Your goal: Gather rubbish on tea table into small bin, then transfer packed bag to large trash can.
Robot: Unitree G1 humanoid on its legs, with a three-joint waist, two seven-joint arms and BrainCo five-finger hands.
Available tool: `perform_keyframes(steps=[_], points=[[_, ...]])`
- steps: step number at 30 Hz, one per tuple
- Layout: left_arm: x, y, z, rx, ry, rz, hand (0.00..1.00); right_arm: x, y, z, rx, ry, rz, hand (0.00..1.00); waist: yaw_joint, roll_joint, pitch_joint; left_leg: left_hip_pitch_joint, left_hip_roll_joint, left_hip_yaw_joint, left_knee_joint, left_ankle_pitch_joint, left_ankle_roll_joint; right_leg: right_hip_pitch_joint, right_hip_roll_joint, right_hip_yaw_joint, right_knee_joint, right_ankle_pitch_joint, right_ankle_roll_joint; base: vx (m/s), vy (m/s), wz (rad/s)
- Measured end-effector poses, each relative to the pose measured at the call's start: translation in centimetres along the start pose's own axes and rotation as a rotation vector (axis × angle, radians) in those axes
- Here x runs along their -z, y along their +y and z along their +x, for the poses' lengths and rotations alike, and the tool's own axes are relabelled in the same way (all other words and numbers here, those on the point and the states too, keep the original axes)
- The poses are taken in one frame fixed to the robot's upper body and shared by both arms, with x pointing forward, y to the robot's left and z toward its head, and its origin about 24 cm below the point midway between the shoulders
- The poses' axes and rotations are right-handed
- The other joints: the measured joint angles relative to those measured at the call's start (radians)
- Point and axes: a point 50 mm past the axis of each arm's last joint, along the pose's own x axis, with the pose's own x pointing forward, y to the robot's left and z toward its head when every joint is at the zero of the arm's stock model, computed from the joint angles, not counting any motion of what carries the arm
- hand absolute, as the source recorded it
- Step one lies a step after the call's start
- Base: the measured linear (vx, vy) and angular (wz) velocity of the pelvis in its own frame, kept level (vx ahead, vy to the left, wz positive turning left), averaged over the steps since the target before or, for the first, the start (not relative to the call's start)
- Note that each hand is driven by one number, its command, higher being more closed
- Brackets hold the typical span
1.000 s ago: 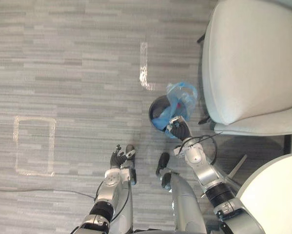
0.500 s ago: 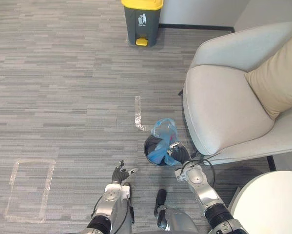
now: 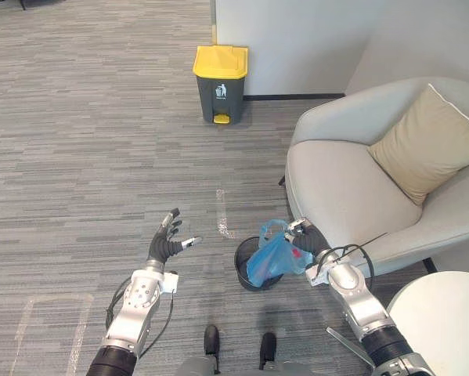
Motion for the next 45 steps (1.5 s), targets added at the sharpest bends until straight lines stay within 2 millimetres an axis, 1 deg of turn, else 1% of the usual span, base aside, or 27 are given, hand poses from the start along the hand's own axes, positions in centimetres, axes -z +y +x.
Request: perform_keyframes(steps=[4,6,7,10,13,16,18,20,22,23,25,30,34,35,37,41,45], points=[[-0.5,-0.6,0.0,0.054,-0.024,0.028,0.0,-1.7,-0.8,0.1,-0.055,-0.059,-0.053,1.0,-0.002,-0.003,-0.007,0.003,0.002,0.01,0.0,0.004,0.007,0.006,0.003,0.01,-0.006,0.007,-0.002,0.02,0.017,-0.1],[-0.3,-1.5,-0.1,0.114,-0.02,0.078,0.0,-3.7,-1.6,0.7,-0.084,-0.121,-0.101,1.0,-0.011,-0.003,-0.007,0.016,0.003,0.019,-0.001,0.004,0.008,0.02,0.004,0.02,-0.017,0.014,-0.002,0.0,0.017,-0.1],[-0.4,-1.7,-0.1,0.126,-0.023,0.092,0.0,-4.3,-1.8,0.8,-0.093,-0.141,-0.114,1.0,-0.013,-0.003,-0.007,0.017,0.003,0.02,-0.001,0.004,0.008,0.021,0.005,0.021,-0.018,0.014,-0.002,-0.01,0.019,-0.09],[-1.3,-2.6,0.5,0.189,-0.068,0.144,0.0,-7.7,-2.6,0.9,-0.123,-0.278,-0.166,1.0,-0.027,-0.007,-0.01,0.017,0.004,0.027,-0.001,0.004,0.008,0.02,0.006,0.029,-0.022,0.017,-0.002,-0.01,0.016,-0.06],[-2.2,-3.0,1.1,0.238,-0.111,0.196,0.0,-9.8,-2.9,1.0,-0.139,-0.37,-0.18,1.0,-0.034,-0.015,-0.016,0.016,0.004,0.045,-0.002,0.003,0.009,0.014,0.006,0.046,-0.029,0.022,0.003,0.0,0.026,-0.16],[-3.3,-3.9,1.5,0.286,-0.173,0.243,0.0,-10.3,-3.2,1.0,-0.142,-0.39,-0.177,1.0,-0.04,-0.024,-0.023,0.016,0.003,0.051,-0.002,0.002,0.011,0.012,0.005,0.053,-0.029,0.024,0.004,0.01,0.032,-0.07],[-3.5,-4.3,1.5,0.301,-0.192,0.26,0.0,-10.8,-3.2,1.1,-0.148,-0.402,-0.177,1.0,-0.046,-0.026,-0.024,0.016,0.002,0.052,-0.002,0.001,0.012,0.012,0.005,0.055,-0.029,0.026,0.004,0.01,0.031,-0.04],[-3.6,-4.7,1.6,0.315,-0.202,0.281,0.0,-11.8,-3.2,1.1,-0.155,-0.44,-0.187,1.0,-0.048,-0.027,-0.024,0.017,0.002,0.056,-0.002,0.001,0.012,0.01,0.005,0.058,-0.029,0.029,0.001,0.01,0.03,-0.05],[-3.6,-5.3,1.6,0.339,-0.213,0.329,0.0,-13.5,-3.2,1.3,-0.163,-0.505,-0.185,1.0,-0.051,-0.027,-0.025,0.016,0.002,0.063,-0.002,0.001,0.012,0.006,0.005,0.064,-0.029,0.03,0.0,0.01,0.031,-0.08],[-3.6,-5.5,1.6,0.345,-0.219,0.346,0.0,-13.8,-3.2,1.3,-0.165,-0.519,-0.179,1.0,-0.05,-0.027,-0.025,0.016,0.002,0.065,-0.002,0.001,0.012,0.005,0.005,0.065,-0.029,0.031,0.0,0.01,0.029,-0.07],[-3.6,-6.1,2.2,0.355,-0.227,0.399,0.0,-15.3,-3.1,1.2,-0.175,-0.585,-0.183,1.0,-0.052,-0.028,-0.025,0.016,0.002,0.067,-0.002,0.001,0.012,0.004,0.005,0.067,-0.029,0.033,0.0,0.0,0.013,-0.02],[-3.6,-6.6,3.3,0.366,-0.236,0.485,0.0,-16.8,-2.6,0.9,-0.206,-0.652,-0.154,1.0,-0.058,-0.038,-0.035,0.017,0.002,0.07,-0.002,0.002,0.013,0.004,0.005,0.07,-0.029,0.034,0.0,0.0,0.0,0.0],[-3.4,-6.5,3.6,0.364,-0.238,0.544,0.0,-17.1,-2.2,0.9,-0.231,-0.67,-0.118,1.0,-0.062,-0.04,-0.049,0.016,0.001,0.075,-0.002,0.002,0.013,0.0,0.005,0.077,-0.029,0.039,0.001,0.0,0.031,-0.05],[-3.2,-6.4,3.6,0.337,-0.245,0.588,0.0,-17.1,-2.0,0.9,-0.236,-0.677,-0.104,1.0,-0.066,-0.041,-0.054,0.017,0.001,0.075,-0.003,0.002,0.013,-0.001,0.005,0.078,-0.029,0.039,0.001,0.0,0.0,0.0],[-3.0,-6.4,3.7,0.309,-0.246,0.611,0.0,-17.2,-1.7,1.0,-0.239,-0.686,-0.089,1.0,-0.07,-0.041,-0.054,0.017,0.001,0.075,-0.007,0.003,0.014,-0.001,0.005,0.079,-0.029,0.039,0.001,-0.01,0.016,-0.01],[-3.1,-6.6,3.9,0.245,-0.253,0.594,0.0,-17.2,-1.3,1.0,-0.249,-0.692,-0.078,1.0,-0.069,-0.042,-0.054,0.017,0.001,0.075,-0.007,0.004,0.015,-0.001,0.005,0.079,-0.029,0.037,0.004,-0.01,0.008,0.0],[-3.1,-6.1,3.8,0.199,-0.24,0.55,0.0,-17.2,-1.0,1.1,-0.251,-0.698,-0.063,1.0,-0.069,-0.042,-0.055,0.018,0.001,0.075,-0.007,0.005,0.016,0.0,0.005,0.079,-0.029,0.037,0.005,0.0,0.0,0.0]])
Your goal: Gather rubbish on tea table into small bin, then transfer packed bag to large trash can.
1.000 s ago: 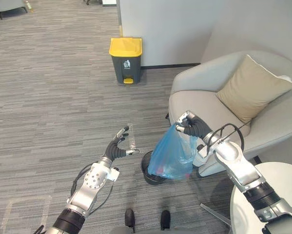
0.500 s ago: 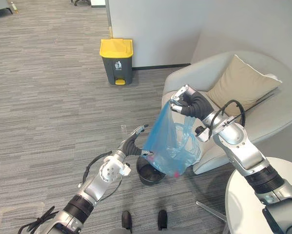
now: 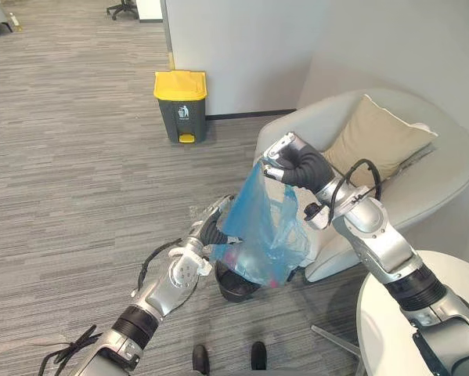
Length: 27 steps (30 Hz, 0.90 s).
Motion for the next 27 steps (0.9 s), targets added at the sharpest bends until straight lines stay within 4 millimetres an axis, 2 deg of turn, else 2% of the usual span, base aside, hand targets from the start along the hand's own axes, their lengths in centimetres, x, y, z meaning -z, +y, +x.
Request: perform_keyframes(steps=[6,10,16,21,27], points=[[0.9,-0.7,-1.6,-0.011,0.058,-0.087,0.0,0.4,0.2,0.0,-0.001,0.01,0.0,1.0,0.003,0.0,-0.002,0.019,-0.001,-0.008,0.0,-0.001,-0.001,0.025,-0.001,-0.008,0.0,-0.001,0.0,0.01,0.012,0.04],[0.9,-0.8,-1.7,-0.019,0.067,-0.13,0.0,0.4,0.3,0.1,-0.012,0.008,0.003,1.0,0.007,0.0,-0.002,0.018,-0.001,-0.016,0.0,-0.003,-0.004,0.027,-0.002,-0.016,0.0,-0.008,0.008,0.0,0.017,0.05],[0.6,-1.7,-1.8,0.071,0.054,-0.161,0.0,0.2,0.7,0.3,-0.017,-0.013,0.04,1.0,0.006,0.0,-0.002,0.017,0.0,-0.017,0.0,-0.006,-0.009,0.027,-0.002,-0.018,0.0,-0.008,0.007,0.0,0.004,0.01],[0.1,-2.9,-1.9,0.137,0.029,-0.152,0.0,-1.2,1.7,0.7,-0.055,-0.089,0.109,1.0,0.005,0.0,-0.003,0.016,0.0,-0.014,0.0,-0.008,-0.011,0.025,-0.001,-0.015,0.0,-0.009,0.007,0.01,0.006,-0.02],[-0.2,-3.3,-0.9,0.161,0.012,-0.112,0.0,-2.8,2.9,2.1,-0.101,-0.188,0.179,1.0,0.005,-0.002,-0.004,0.016,0.0,0.0,0.0,-0.009,-0.012,0.014,-0.001,0.0,0.0,-0.008,0.007,0.01,0.016,-0.07]])
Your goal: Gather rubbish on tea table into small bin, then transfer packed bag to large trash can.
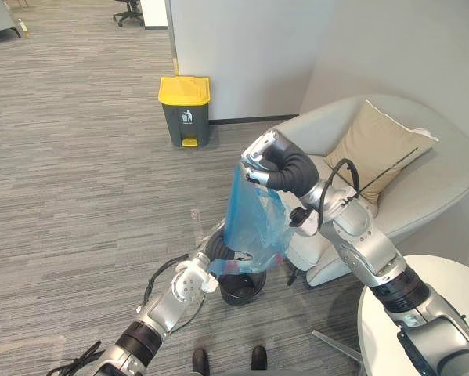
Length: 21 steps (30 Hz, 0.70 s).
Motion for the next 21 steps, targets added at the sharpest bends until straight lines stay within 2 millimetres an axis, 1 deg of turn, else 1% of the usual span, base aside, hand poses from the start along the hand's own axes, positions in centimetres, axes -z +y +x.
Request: perform_keyframes(steps=[3,4,7,8,9,13,14,16,21], points=[[-0.4,0.0,0.7,-0.033,-0.005,0.009,0.0,-0.3,1.5,0.9,-0.038,-0.051,0.08,1.0,-0.003,-0.004,-0.003,0.0,0.0,0.002,0.0,-0.001,-0.001,-0.001,0.0,0.002,0.0,0.0,0.0,0.0,0.0,-0.01],[-0.5,0.0,0.8,-0.036,-0.008,0.006,0.0,-0.2,1.7,1.0,-0.04,-0.056,0.091,1.0,-0.003,-0.004,-0.003,0.0,0.0,0.002,0.0,-0.001,-0.001,-0.001,0.0,0.003,0.0,0.0,0.0,0.0,0.0,0.0],[-1.1,-0.6,1.3,-0.077,-0.01,-0.031,0.0,0.1,3.9,1.9,-0.072,-0.089,0.212,1.0,-0.003,-0.005,-0.004,0.0,0.0,0.01,0.0,-0.004,-0.002,-0.002,0.0,0.01,0.0,0.0,0.0,0.01,0.017,-0.05],[-1.2,-0.7,1.4,-0.081,-0.006,-0.034,0.0,0.2,4.2,2.1,-0.08,-0.087,0.228,1.0,-0.003,-0.005,-0.004,0.0,0.0,0.012,0.0,-0.004,-0.002,-0.003,0.0,0.012,0.0,0.0,0.0,0.02,0.028,-0.08],[-1.2,-1.0,1.7,-0.091,0.007,-0.037,0.0,0.4,5.1,2.4,-0.099,-0.086,0.261,1.0,-0.002,-0.005,-0.004,0.0,0.0,0.015,0.0,-0.006,-0.004,-0.004,0.0,0.014,0.0,0.0,0.0,0.02,0.023,-0.06],[-1.3,-1.3,2.4,-0.109,0.026,-0.041,0.0,1.0,6.5,2.8,-0.127,-0.069,0.33,1.0,-0.004,-0.006,-0.004,0.0,0.0,0.022,0.0,-0.006,-0.004,-0.007,0.001,0.022,0.0,0.0,0.0,0.01,0.02,-0.06],[-1.3,-1.3,2.5,-0.113,0.028,-0.041,1.0,1.1,6.6,2.8,-0.127,-0.067,0.335,1.0,-0.004,-0.006,-0.004,0.0,0.0,0.024,0.0,-0.006,-0.004,-0.008,0.001,0.023,0.0,0.001,0.0,0.01,0.025,-0.07],[-1.4,-1.3,2.9,-0.114,0.03,-0.037,1.0,1.5,6.7,2.9,-0.124,-0.054,0.363,1.0,-0.006,-0.006,-0.004,0.0,0.0,0.025,0.0,-0.004,-0.001,-0.009,0.001,0.026,0.0,0.006,-0.007,0.01,0.024,-0.04],[-2.1,-1.3,3.5,-0.102,0.008,-0.059,1.0,1.6,7.1,3.0,-0.138,-0.046,0.377,1.0,-0.015,-0.006,-0.004,0.001,0.0,0.027,0.0,-0.003,0.0,-0.009,0.001,0.029,0.0,0.008,-0.009,0.0,0.0,0.0]])
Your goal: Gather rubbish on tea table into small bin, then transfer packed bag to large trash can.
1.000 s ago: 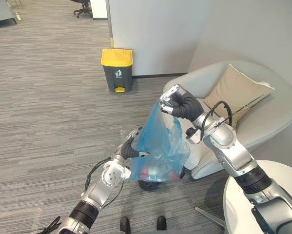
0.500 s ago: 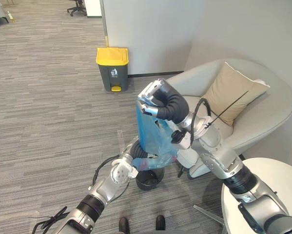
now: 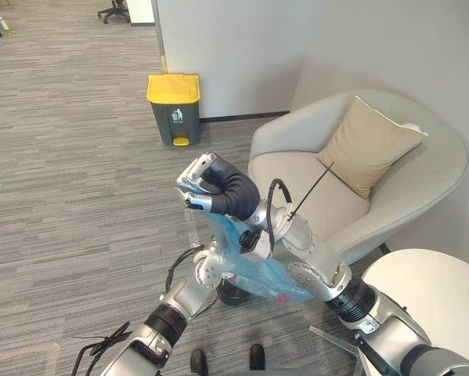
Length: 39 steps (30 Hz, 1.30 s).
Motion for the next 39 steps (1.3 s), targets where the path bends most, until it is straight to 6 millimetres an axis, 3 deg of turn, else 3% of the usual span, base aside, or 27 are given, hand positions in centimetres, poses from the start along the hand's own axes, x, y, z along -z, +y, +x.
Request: perform_keyframes(steps=[10,16,20,21,25,31,35,39], points=[[-0.1,-0.3,0.0,0.015,0.009,-0.063,1.0,1.9,-0.7,-0.8,0.043,0.08,-0.025,1.0,-0.015,-0.001,-0.001,0.002,0.0,0.007,0.0,0.0,0.0,-0.008,0.0,0.007,0.0,0.0,0.004,0.0,0.008,-0.01],[0.2,0.0,-0.1,0.002,0.021,-0.09,1.0,4.3,-1.9,-3.8,0.146,0.207,-0.089,1.0,-0.015,-0.003,-0.002,0.002,-0.001,0.006,0.0,0.0,0.0,-0.007,-0.001,0.007,0.0,0.0,0.004,0.0,0.005,0.0],[0.7,0.6,-0.3,-0.032,0.049,-0.136,1.0,4.8,-2.9,-6.1,0.211,0.284,-0.18,1.0,-0.014,-0.004,-0.003,0.002,-0.001,0.006,0.0,0.0,0.0,-0.007,-0.001,0.007,0.0,-0.003,0.008,0.0,0.0,0.0],[1.0,0.8,-0.4,-0.046,0.059,-0.153,1.0,5.1,-3.1,-7.0,0.223,0.318,-0.213,0.0,-0.015,-0.004,-0.003,0.002,-0.001,0.006,0.0,0.0,0.0,-0.007,-0.001,0.007,0.0,-0.003,0.008,0.0,0.0,0.0],[1.6,1.3,-1.4,-0.077,0.081,-0.213,1.0,5.9,-3.9,-10.1,0.332,0.416,-0.28,0.0,-0.014,-0.004,-0.003,0.003,-0.001,0.003,0.0,0.0,0.0,-0.005,-0.001,0.004,0.0,-0.003,0.008,0.0,0.0,0.0],[3.4,2.4,-3.1,-0.154,0.148,-0.268,1.0,5.2,-5.3,-13.0,0.462,0.494,-0.446,0.0,-0.014,-0.004,-0.003,0.017,-0.001,-0.002,0.0,-0.006,-0.004,0.012,-0.002,-0.001,0.0,-0.008,0.011,0.0,0.0,0.01],[4.1,2.8,-3.8,-0.187,0.176,-0.292,1.0,4.0,-6.1,-13.5,0.507,0.491,-0.579,0.0,-0.013,-0.004,-0.003,0.016,-0.001,-0.002,0.0,-0.01,-0.004,0.011,-0.002,-0.001,0.0,-0.012,0.005,0.0,0.0,0.0],[4.7,3.3,-5.0,-0.234,0.201,-0.33,1.0,1.2,-7.0,-13.5,0.605,0.431,-0.825,0.0,-0.012,-0.004,-0.003,0.015,-0.001,-0.003,0.0,-0.012,-0.004,0.01,-0.003,-0.002,0.0,-0.012,0.006,0.0,0.0,0.0]])
